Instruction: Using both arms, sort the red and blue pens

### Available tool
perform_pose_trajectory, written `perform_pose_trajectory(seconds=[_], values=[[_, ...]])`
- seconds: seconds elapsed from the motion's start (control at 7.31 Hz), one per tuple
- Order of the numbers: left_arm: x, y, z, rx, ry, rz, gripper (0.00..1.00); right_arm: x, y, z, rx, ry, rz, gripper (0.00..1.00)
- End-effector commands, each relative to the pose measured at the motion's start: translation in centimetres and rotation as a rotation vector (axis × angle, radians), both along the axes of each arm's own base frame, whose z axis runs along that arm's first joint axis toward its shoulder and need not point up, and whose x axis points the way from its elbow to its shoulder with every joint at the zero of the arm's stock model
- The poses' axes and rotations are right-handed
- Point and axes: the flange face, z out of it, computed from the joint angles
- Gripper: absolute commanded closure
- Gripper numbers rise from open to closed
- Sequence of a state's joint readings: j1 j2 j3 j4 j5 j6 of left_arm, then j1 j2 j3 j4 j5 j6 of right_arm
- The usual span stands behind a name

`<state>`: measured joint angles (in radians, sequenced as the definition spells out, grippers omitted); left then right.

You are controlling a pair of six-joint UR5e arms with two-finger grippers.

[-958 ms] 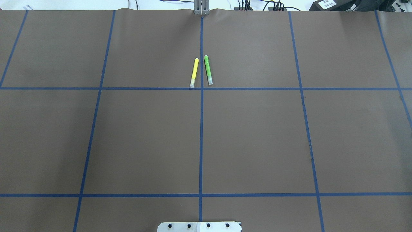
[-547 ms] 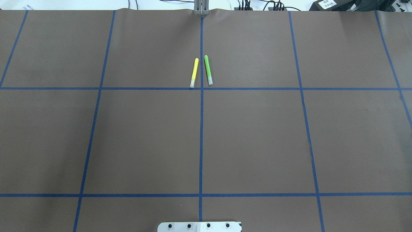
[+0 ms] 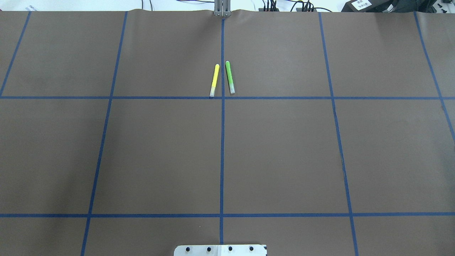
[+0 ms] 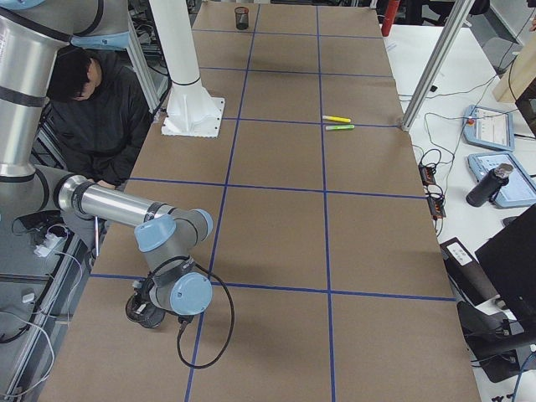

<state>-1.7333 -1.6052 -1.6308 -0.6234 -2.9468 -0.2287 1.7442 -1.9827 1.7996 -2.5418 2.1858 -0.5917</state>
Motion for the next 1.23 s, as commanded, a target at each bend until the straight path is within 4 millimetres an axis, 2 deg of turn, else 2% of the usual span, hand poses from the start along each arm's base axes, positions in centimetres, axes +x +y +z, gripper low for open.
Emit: perform_pose_trajectory(seconds=[0.0,0.27,0.55,0.68,0.82,0.96,1.09], values=[[0.2,-0.2,-0.2,0.011,-0.002,0.004,0.00,-0.1,3.9,0.4,-0.066,-0.031,0.015,1.00],[0.2,-0.2,-0.3,0.015,-0.002,0.005,0.00,0.6,7.0,1.1,-0.106,-0.047,0.034,1.00],[0.2,-0.2,-0.4,0.017,-0.003,0.005,0.00,0.8,6.7,0.8,-0.127,-0.042,0.038,1.00],[0.2,-0.2,-0.4,0.017,-0.003,0.005,0.00,0.7,6.9,1.4,-0.147,-0.047,0.043,1.00],[0.2,-0.2,-0.4,0.015,-0.001,0.003,0.00,0.6,7.0,1.8,-0.145,-0.058,0.037,0.54],[0.2,-0.2,-0.4,0.015,-0.001,0.003,0.00,0.7,7.0,2.3,-0.150,-0.056,0.034,0.01],[0.1,-0.2,-0.3,0.017,-0.001,0.002,0.00,0.9,6.3,2.2,-0.142,-0.049,0.033,0.00]])
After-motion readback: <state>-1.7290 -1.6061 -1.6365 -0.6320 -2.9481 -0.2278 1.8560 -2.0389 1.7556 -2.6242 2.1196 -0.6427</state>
